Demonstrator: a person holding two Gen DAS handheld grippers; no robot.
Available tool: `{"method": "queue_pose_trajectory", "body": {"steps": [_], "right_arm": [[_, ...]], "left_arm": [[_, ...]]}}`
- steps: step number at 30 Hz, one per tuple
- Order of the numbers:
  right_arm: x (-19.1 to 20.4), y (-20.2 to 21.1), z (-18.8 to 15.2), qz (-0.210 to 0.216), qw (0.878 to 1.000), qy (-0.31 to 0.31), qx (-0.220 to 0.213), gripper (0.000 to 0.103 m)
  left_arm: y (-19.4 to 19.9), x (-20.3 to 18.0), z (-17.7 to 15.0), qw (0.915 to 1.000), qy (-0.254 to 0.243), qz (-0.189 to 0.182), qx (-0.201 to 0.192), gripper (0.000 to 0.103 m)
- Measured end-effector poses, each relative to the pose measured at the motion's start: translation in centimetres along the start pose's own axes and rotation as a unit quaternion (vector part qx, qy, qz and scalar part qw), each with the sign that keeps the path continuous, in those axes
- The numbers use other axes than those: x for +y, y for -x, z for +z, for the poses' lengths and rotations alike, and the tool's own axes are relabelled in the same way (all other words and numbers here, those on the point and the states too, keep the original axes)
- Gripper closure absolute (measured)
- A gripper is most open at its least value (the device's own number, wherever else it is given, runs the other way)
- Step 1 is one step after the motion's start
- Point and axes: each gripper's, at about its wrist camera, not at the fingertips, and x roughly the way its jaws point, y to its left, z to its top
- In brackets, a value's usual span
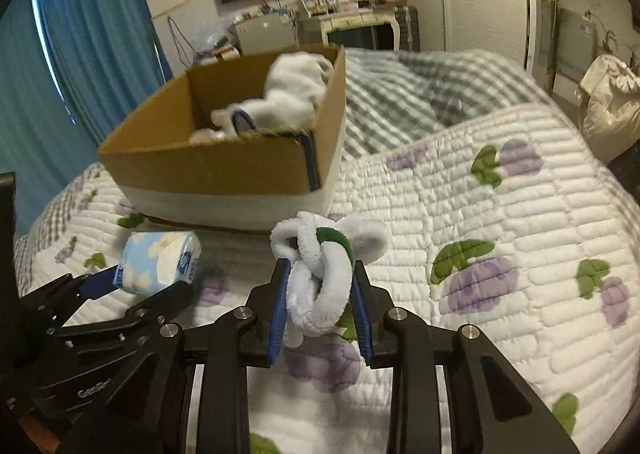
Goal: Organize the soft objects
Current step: 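Grasp the blue floral wrapped pack with the left tool, then lower the blue pack into the box with the left tool while the right tool drops the ring toy in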
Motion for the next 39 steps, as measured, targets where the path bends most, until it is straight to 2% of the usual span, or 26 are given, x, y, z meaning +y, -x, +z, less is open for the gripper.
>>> {"method": "queue_pose_trajectory", "body": {"steps": [4,10,14,22,26,32,39], "right_arm": [[0.8,2.3,0.8,0.012,1.000,0.004,-0.023,0.074],[1.8,6.4,2.4,0.038,0.998,0.013,-0.057,0.074],[2.8,9.5,4.5,0.050,0.994,0.035,-0.089,0.074],[4.5,12.0,9.9,0.067,0.986,0.077,-0.134,0.075],[4.8,11.6,12.9,0.079,0.982,0.086,-0.150,0.074],[4.6,7.9,16.6,0.079,0.981,0.093,-0.149,0.074],[3.6,2.0,18.4,0.077,0.986,0.089,-0.117,0.074]], "left_arm": [[3.0,0.8,-0.1,1.0000,0.002,-0.003,-0.009,0.030],[7.8,1.2,0.9,0.9981,-0.018,0.013,-0.058,0.030],[10.0,1.1,3.0,0.9956,-0.022,0.021,-0.088,0.030],[12.4,0.5,7.8,0.9907,-0.043,0.026,-0.127,0.030],[11.5,0.1,10.7,0.9893,-0.050,0.022,-0.135,0.030],[6.9,0.5,15.0,0.9905,-0.039,0.005,-0.131,0.030],[-0.4,1.4,17.6,0.9953,-0.031,0.009,-0.091,0.030]]}}
